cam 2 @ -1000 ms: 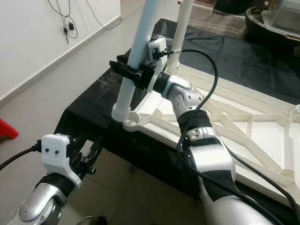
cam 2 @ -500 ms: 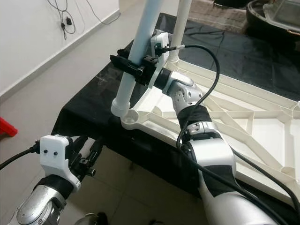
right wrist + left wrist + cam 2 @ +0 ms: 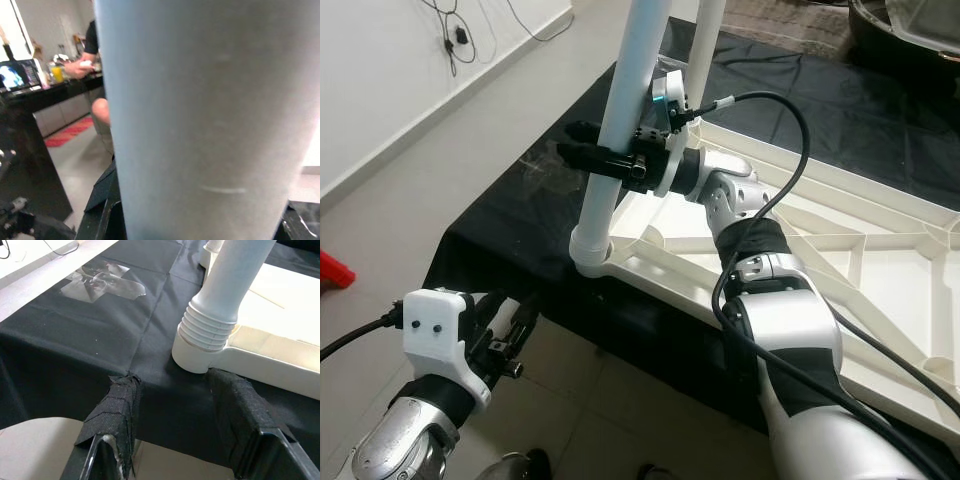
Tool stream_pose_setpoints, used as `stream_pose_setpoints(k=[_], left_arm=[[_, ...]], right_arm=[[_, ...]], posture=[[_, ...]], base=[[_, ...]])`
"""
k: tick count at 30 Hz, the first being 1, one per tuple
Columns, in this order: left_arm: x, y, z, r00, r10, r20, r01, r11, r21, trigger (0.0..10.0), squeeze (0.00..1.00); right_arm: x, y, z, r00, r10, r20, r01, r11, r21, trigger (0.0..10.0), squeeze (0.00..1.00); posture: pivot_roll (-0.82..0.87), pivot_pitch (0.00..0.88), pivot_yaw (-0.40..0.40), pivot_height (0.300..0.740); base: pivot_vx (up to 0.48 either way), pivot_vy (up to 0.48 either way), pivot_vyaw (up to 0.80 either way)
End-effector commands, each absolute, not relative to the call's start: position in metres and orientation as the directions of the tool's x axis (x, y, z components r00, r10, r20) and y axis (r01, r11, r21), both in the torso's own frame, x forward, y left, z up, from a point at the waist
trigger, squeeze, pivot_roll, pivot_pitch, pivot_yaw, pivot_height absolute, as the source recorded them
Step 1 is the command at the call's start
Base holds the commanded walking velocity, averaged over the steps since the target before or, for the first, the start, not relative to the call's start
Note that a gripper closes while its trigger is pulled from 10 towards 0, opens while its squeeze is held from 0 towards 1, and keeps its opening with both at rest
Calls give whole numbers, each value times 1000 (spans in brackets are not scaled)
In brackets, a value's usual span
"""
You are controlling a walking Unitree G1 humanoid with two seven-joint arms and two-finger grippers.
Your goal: Building children table
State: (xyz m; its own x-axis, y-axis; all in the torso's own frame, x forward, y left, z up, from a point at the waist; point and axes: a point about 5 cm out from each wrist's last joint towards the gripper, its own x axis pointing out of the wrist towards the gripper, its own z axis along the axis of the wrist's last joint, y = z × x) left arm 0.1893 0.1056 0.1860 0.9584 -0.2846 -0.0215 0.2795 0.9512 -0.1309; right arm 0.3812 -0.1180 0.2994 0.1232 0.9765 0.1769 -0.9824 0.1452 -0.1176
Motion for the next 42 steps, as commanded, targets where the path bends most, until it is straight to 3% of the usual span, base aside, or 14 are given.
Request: stream_pose_setpoints(k=[1,7,10,12,15,25,30,42], left_arm=[[187,104,183,955,-292,-44,285,950,-127,10000,0],[187,105,183,955,-292,-44,285,951,-123,10000,0],[188,105,184,956,-292,-42,285,951,-121,10000,0],[188,104,184,955,-293,-40,286,950,-121,10000,0],[188,104,184,955,-293,-39,287,950,-122,10000,0],[190,106,185,958,-284,-35,279,953,-117,10000,0],[191,106,185,958,-284,-34,278,953,-118,10000,0],[191,106,185,961,-275,-33,270,956,-118,10000,0]], right_arm=[[382,-120,276,147,985,87,-986,153,-67,10000,0],[380,-121,274,111,993,36,-987,115,-109,10000,0],[376,-119,272,50,999,-14,-989,47,-138,10000,0],[370,-114,266,-34,995,-91,-986,-48,-157,10000,0],[367,-111,261,-80,987,-140,-982,-102,-161,10000,0],[362,-100,256,-136,969,-205,-972,-171,-163,10000,0],[362,-97,255,-142,970,-197,-973,-174,-154,10000,0],[371,-90,265,-90,996,4,-995,-90,-54,10000,0]], posture=[[130,260,-57,740],[131,257,-56,740],[133,252,-55,740],[133,251,-55,740],[134,251,-54,740],[134,251,-56,740],[132,252,-57,740],[132,253,-64,740]], base=[[0,0,0],[0,0,0],[0,0,0],[0,0,0],[0,0,0],[0,0,0],[0,0,0],[0,0,0]])
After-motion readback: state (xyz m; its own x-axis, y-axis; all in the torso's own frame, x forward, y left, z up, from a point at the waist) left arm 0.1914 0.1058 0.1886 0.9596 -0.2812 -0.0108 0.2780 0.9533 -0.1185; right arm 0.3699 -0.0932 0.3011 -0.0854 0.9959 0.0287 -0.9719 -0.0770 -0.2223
